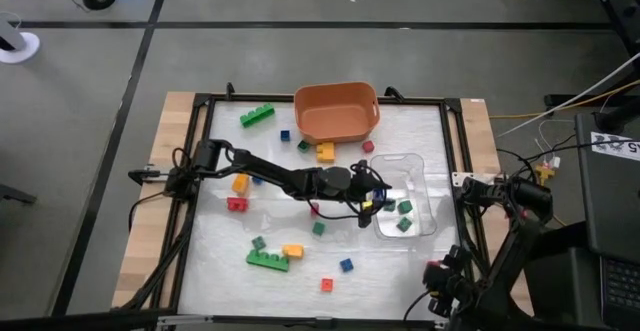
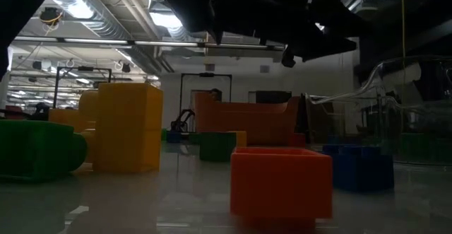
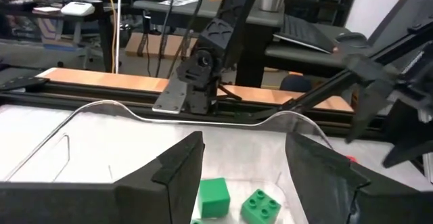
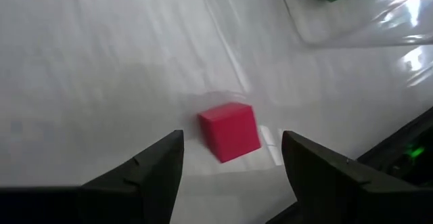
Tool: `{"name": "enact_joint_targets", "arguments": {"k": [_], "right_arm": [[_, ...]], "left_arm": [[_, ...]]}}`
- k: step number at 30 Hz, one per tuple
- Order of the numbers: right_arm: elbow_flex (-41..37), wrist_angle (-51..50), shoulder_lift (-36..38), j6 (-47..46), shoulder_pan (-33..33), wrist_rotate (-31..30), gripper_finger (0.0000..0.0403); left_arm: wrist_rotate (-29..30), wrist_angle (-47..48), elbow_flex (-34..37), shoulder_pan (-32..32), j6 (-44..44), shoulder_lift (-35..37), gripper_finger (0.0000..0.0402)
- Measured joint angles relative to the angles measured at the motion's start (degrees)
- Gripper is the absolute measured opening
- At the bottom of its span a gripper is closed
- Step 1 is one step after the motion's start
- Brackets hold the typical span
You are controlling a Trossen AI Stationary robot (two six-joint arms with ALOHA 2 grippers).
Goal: Sort blocks by size
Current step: Put the small red block into the transparent bin
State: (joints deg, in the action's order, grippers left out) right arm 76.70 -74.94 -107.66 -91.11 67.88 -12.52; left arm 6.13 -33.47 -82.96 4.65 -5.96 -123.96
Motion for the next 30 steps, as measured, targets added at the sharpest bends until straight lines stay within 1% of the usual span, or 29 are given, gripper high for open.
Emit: {"name": "enact_joint_targets", "arguments": {"k": [3,10,17,22,27,30], "right_arm": [[-2.0,0.7,0.0,0.0,0.0,0.1,0.0248],[-5.7,6.5,0.0,0.1,0.0,0.1,0.0248],[-9.8,8.2,0.0,1.3,0.0,0.1,0.0248],[-12.9,14.0,0.5,1.4,0.0,1.2,0.0248],[-13.4,15.8,0.6,0.1,0.0,1.6,0.0246],[-13.3,16.5,0.9,-1.2,0.0,1.6,0.0229]], "left_arm": [[0.0,0.0,0.0,0.3,0.2,0.0,0.0196],[0.0,0.0,0.0,0.7,0.2,0.0,0.0196],[0.0,0.0,0.0,0.7,0.2,0.1,0.0196],[0.0,0.0,0.0,0.7,0.1,0.1,0.0196],[0.0,0.0,0.0,0.7,0.0,0.1,0.0196],[0.0,0.0,0.0,0.7,0.0,0.1,0.0196]]}}
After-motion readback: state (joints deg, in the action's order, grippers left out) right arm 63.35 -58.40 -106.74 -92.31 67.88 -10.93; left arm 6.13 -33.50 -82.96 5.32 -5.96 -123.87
